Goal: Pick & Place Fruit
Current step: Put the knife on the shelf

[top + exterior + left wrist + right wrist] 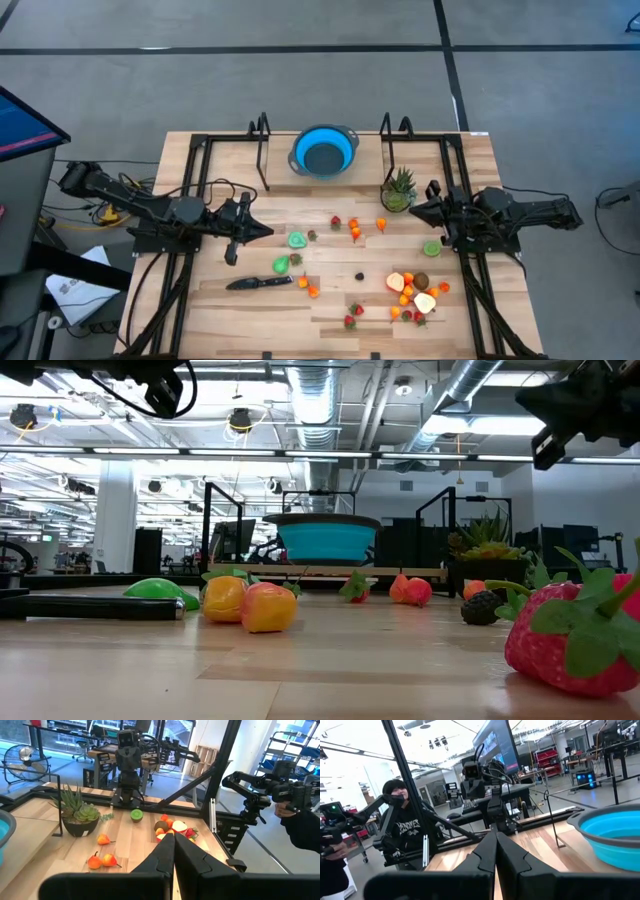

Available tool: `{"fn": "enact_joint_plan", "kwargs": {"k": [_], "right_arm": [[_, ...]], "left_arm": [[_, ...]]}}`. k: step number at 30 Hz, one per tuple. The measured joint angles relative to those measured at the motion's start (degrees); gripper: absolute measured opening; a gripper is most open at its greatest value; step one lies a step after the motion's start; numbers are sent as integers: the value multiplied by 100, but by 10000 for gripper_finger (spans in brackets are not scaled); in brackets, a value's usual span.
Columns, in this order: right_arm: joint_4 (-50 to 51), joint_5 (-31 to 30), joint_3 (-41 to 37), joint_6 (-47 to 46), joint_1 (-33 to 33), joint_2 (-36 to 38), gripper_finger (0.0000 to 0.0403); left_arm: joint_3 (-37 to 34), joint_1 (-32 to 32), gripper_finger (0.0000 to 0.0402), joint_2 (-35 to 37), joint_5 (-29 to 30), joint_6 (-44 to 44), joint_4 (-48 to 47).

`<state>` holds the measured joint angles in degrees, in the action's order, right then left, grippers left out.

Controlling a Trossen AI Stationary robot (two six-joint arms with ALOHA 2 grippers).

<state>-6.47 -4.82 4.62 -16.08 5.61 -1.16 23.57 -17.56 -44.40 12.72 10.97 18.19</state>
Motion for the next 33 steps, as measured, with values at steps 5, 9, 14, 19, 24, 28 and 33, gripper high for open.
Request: {"fn": "enact_joint_plan", "kwargs": {"k": [5,9,14,19,24,28,33], "right_arm": [[-381,-16,0,0,0,-254,0],[-922,-16,0,91,0,-652,0],[-1355,16,0,298,0,-1194,0],[-1484,46,0,299,7,-1591,0],[-1571,55,1,303,7,-1752,0],[-1591,343,0,302,7,-1764,0],[-1601,502,2,302,164,-1762,0]], "left_arm": [[0,0,2,0,-1,3,31],[0,0,2,0,1,3,38],[0,0,2,0,1,227,46],[2,0,2,0,-85,792,88],[2,-9,2,-13,-280,899,234],[11,-242,2,-426,-194,596,961],[24,-651,2,-1233,436,41,1923]]}}
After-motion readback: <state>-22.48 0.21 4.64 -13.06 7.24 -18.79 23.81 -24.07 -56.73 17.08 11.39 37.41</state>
